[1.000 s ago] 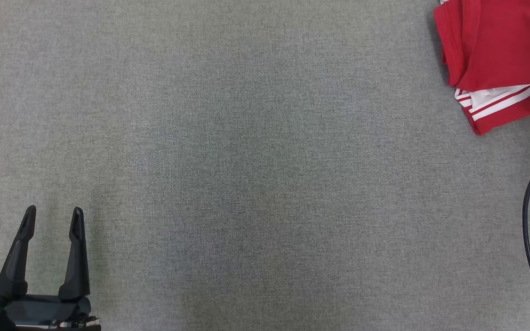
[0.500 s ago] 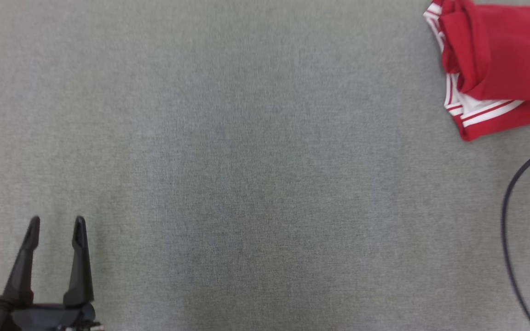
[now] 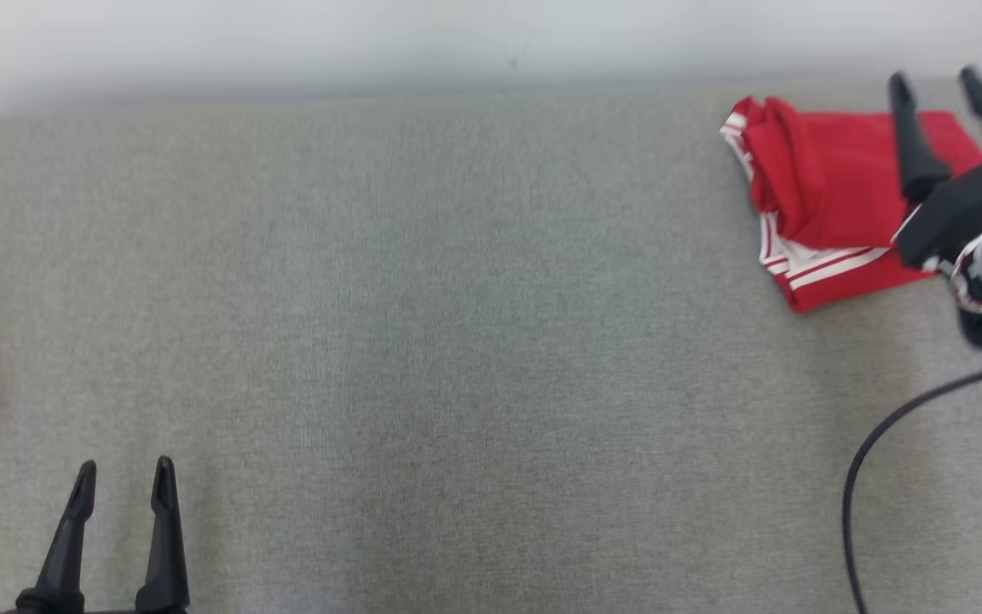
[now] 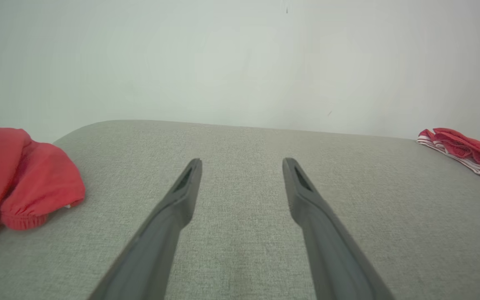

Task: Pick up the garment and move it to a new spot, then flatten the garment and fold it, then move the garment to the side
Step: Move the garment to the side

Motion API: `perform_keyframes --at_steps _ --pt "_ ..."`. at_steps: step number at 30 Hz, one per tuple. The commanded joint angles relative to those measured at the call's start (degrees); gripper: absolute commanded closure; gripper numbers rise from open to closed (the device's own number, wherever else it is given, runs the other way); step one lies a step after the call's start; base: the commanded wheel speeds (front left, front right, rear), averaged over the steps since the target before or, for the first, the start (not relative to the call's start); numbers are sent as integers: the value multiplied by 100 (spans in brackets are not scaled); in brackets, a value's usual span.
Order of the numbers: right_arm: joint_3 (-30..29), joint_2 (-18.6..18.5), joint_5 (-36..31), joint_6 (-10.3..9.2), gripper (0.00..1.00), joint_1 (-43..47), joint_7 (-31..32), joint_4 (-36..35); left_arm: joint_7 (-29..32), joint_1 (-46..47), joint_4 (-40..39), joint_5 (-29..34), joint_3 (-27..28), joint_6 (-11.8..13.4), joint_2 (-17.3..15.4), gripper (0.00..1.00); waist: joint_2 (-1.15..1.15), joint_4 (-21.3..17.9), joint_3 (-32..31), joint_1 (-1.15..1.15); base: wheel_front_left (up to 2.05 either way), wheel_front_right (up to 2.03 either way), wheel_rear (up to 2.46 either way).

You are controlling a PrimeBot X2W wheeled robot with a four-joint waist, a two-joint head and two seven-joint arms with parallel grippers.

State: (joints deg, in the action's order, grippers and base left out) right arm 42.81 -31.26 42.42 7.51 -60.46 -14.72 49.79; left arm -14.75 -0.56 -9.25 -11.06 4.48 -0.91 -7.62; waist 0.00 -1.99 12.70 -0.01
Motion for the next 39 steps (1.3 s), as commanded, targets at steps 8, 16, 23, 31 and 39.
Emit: perform_keyframes --at_steps 8,16,23,31,39 --pt "-975 418 -335 -4 0 1310 -47 -735 -38 -206 103 -28 -10 47 62 0 0 -221 -669 1 0 0 0" --pt "-2063 931 -1255 -4 0 2789 -49 -1925 -34 -392 321 4 -152 46 98 0 0 -240 -1022 1 0 0 0" --pt "-2763 1374 -1949 -4 0 3946 -23 -2831 27 -449 418 65 -328 72 128 0 0 -107 -1239 1 0 0 0" --pt "-3083 1958 -2792 -4 0 5050 164 -3808 31 -540 453 64 -389 135 141 0 0 52 -1390 1 0 0 0" --pt "-3343 2401 -3411 -4 0 5781 544 -4511 82 -650 495 199 -457 224 76 0 0 148 -1572 1 0 0 0"
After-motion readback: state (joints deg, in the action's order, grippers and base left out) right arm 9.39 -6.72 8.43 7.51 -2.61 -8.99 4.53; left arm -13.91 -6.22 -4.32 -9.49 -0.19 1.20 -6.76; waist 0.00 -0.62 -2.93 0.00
